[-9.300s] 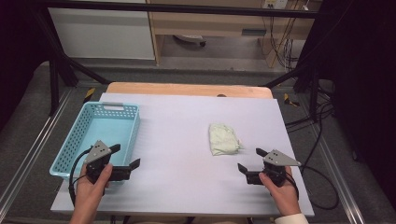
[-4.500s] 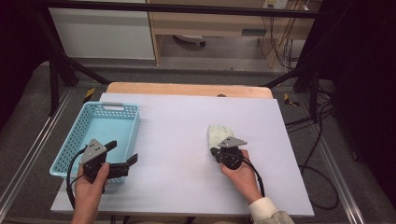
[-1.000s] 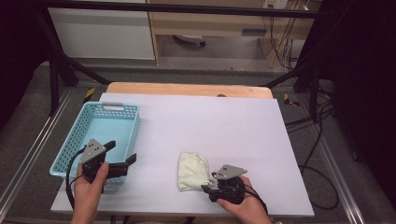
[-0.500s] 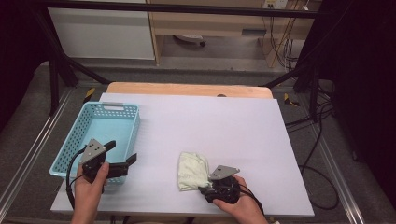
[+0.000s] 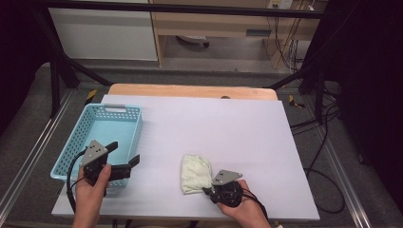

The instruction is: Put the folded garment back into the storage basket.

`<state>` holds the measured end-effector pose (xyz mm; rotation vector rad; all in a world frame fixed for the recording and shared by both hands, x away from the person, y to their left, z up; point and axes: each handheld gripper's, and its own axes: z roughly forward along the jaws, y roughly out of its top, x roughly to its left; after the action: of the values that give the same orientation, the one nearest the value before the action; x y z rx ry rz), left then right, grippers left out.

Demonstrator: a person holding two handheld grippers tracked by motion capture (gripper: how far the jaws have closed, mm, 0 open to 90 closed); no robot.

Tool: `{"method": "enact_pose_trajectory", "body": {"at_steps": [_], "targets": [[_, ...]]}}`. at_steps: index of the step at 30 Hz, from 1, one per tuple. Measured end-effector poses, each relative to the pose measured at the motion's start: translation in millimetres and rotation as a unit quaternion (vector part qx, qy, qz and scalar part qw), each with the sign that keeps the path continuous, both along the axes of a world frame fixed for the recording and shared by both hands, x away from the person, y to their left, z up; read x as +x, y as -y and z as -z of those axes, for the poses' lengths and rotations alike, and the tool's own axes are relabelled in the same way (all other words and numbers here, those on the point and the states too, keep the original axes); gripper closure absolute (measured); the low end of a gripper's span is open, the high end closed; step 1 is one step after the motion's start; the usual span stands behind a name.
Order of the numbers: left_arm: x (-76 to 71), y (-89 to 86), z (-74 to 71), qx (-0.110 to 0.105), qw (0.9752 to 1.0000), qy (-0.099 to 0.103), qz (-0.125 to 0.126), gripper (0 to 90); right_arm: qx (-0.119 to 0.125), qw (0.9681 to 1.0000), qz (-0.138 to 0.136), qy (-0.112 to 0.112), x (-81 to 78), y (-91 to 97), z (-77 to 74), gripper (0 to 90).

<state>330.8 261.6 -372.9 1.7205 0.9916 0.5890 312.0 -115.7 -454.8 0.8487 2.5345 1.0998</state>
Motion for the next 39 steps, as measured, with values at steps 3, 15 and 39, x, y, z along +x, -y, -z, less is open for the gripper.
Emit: {"method": "enact_pose_trajectory", "body": {"at_steps": [3, 15, 39], "targets": [[0.2, 11.1, -6.5, 0.007, 0.9999, 0.000, 0.009, 4.7, 0.001, 1.0000, -0.002, 0.000, 0.4, 0.2, 0.1, 74.4], [26.8, 75.1, -7.0, 0.023, 0.9961, -0.038, 0.076, 6.1, 0.009, 1.0000, -0.002, -0.002, 0.8, 1.8, 1.1, 74.4], [78.0, 156.9, 50.2, 0.090, 0.9834, -0.091, 0.129, 20.9, 0.012, 0.9999, 0.002, -0.001, 0.0, 1.4, 1.8, 74.2]]}}
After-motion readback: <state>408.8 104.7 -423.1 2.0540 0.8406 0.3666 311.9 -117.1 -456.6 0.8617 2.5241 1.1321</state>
